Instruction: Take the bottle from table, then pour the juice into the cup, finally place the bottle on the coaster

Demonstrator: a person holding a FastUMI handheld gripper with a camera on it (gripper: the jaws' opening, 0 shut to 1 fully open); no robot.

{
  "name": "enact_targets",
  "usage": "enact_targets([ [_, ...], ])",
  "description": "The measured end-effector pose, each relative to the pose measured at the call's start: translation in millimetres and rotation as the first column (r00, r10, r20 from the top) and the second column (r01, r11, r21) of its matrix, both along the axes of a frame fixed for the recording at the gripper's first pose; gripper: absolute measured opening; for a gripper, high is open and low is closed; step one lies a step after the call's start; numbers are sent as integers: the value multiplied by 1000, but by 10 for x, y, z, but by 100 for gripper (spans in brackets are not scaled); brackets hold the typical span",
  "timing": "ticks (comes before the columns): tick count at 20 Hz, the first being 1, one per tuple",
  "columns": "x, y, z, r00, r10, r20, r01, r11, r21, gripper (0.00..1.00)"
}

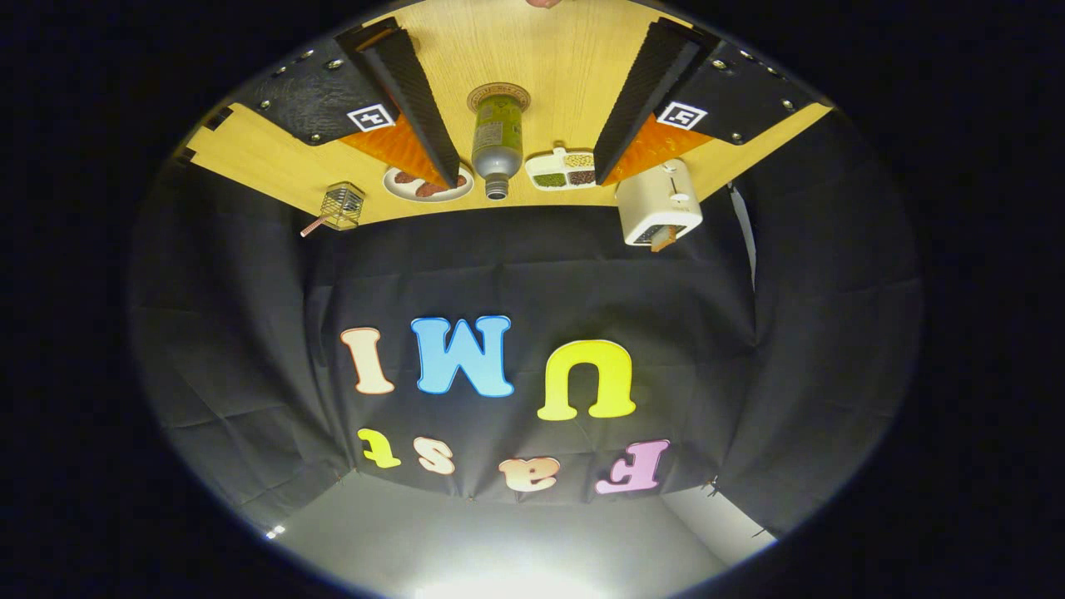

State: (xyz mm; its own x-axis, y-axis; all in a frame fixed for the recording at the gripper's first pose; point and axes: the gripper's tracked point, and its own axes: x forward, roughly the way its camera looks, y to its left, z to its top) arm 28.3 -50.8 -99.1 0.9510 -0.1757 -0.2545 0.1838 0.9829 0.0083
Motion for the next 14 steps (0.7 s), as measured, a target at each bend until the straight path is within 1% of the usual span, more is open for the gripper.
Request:
enact_targets([
  [6, -520, 157, 424, 997, 57, 58, -58, 998, 1, 99],
  [10, -714, 237, 584, 992, 88, 94, -91, 995, 35, 99],
  [14, -822, 307, 682, 987, 124, 100, -126, 992, 10, 99],
])
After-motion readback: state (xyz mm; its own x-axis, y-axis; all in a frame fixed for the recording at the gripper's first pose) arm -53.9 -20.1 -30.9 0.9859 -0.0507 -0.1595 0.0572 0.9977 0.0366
